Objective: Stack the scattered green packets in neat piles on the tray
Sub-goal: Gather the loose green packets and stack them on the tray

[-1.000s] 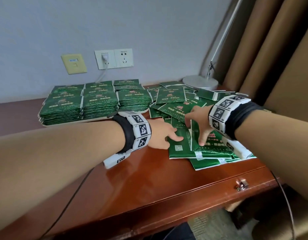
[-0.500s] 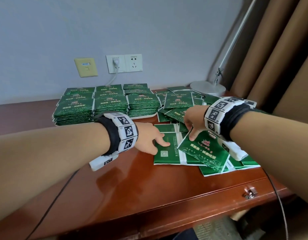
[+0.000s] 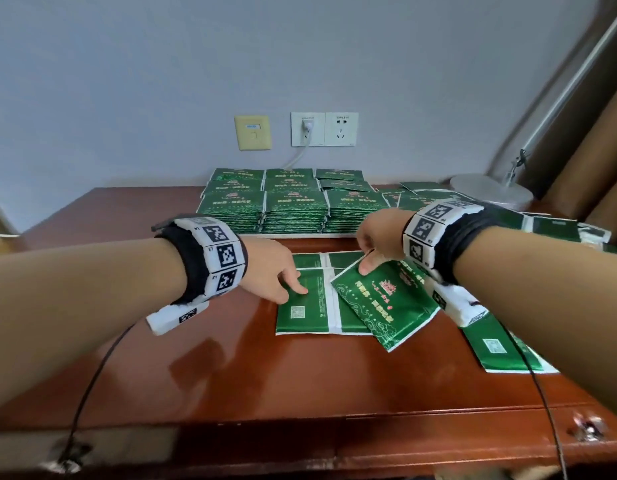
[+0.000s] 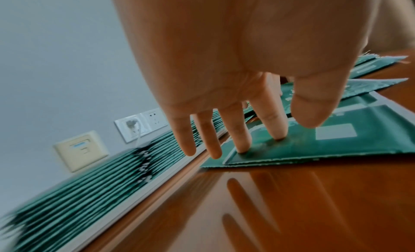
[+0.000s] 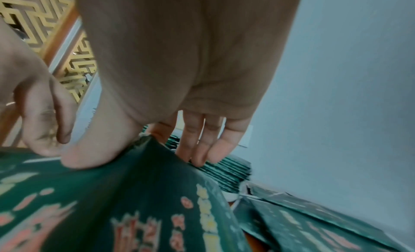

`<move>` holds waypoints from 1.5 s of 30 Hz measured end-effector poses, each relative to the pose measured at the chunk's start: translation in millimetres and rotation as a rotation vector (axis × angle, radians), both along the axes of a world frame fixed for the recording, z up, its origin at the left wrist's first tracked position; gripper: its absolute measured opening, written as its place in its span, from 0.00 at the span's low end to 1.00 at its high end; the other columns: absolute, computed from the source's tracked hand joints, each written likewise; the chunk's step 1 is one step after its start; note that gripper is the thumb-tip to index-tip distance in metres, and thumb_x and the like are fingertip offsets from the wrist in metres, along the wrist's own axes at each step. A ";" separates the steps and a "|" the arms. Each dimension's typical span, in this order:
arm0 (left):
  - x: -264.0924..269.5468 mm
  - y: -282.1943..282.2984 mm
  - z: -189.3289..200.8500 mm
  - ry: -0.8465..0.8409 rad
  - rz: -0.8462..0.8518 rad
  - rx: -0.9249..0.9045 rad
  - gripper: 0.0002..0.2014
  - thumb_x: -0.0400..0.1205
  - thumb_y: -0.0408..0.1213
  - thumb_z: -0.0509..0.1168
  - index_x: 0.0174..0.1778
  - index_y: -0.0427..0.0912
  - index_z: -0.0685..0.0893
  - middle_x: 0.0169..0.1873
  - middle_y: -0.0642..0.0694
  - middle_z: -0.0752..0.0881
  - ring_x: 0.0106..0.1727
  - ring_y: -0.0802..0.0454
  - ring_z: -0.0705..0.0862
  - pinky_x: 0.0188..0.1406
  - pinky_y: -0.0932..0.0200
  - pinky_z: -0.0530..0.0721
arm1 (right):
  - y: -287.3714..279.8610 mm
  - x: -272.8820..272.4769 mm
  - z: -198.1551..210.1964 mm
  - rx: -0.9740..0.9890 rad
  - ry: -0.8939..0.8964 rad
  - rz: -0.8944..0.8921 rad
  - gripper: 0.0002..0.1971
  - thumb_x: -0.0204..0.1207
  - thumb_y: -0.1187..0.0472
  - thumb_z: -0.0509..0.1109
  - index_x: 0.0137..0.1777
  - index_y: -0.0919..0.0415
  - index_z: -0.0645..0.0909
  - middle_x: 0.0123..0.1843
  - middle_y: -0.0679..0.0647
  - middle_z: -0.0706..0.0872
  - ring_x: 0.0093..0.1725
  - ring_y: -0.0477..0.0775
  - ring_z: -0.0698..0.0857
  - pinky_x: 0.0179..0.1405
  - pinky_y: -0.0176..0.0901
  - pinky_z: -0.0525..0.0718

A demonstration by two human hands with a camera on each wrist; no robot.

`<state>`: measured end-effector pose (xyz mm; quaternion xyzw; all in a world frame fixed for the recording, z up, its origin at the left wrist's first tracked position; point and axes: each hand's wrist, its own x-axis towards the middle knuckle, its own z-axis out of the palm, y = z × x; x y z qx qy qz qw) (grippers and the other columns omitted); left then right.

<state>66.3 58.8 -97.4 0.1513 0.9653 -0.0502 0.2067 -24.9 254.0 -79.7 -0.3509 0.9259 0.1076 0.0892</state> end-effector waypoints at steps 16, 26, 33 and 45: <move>3.7 -74.4 -15.5 -0.031 0.253 0.207 0.17 0.77 0.53 0.67 0.27 0.47 0.81 0.32 0.49 0.85 0.33 0.58 0.78 0.44 0.63 0.78 | -68.7 2.7 -33.1 0.185 -0.052 -0.067 0.54 0.52 0.22 0.72 0.68 0.66 0.75 0.59 0.57 0.86 0.55 0.60 0.85 0.56 0.50 0.82; 1.1 -62.2 -7.6 -0.121 0.311 0.206 0.22 0.77 0.51 0.68 0.18 0.45 0.80 0.19 0.48 0.78 0.21 0.56 0.71 0.29 0.64 0.70 | -56.0 -15.1 -30.3 0.232 -0.117 -0.075 0.53 0.44 0.29 0.80 0.66 0.62 0.78 0.59 0.55 0.87 0.56 0.59 0.87 0.57 0.53 0.84; 2.8 -41.0 6.0 -0.223 0.321 0.185 0.20 0.78 0.57 0.64 0.36 0.46 0.93 0.27 0.52 0.89 0.38 0.57 0.84 0.58 0.60 0.82 | -54.1 -22.9 -27.6 0.243 -0.125 -0.042 0.38 0.52 0.37 0.83 0.59 0.58 0.84 0.54 0.51 0.89 0.54 0.54 0.88 0.56 0.48 0.85; -46.9 2.0 0.8 0.028 0.056 -0.049 0.36 0.73 0.48 0.76 0.75 0.45 0.70 0.66 0.47 0.76 0.65 0.47 0.75 0.63 0.55 0.76 | -46.1 -30.8 -32.6 0.156 -0.178 -0.015 0.35 0.53 0.38 0.83 0.58 0.54 0.84 0.51 0.49 0.90 0.52 0.54 0.88 0.58 0.52 0.84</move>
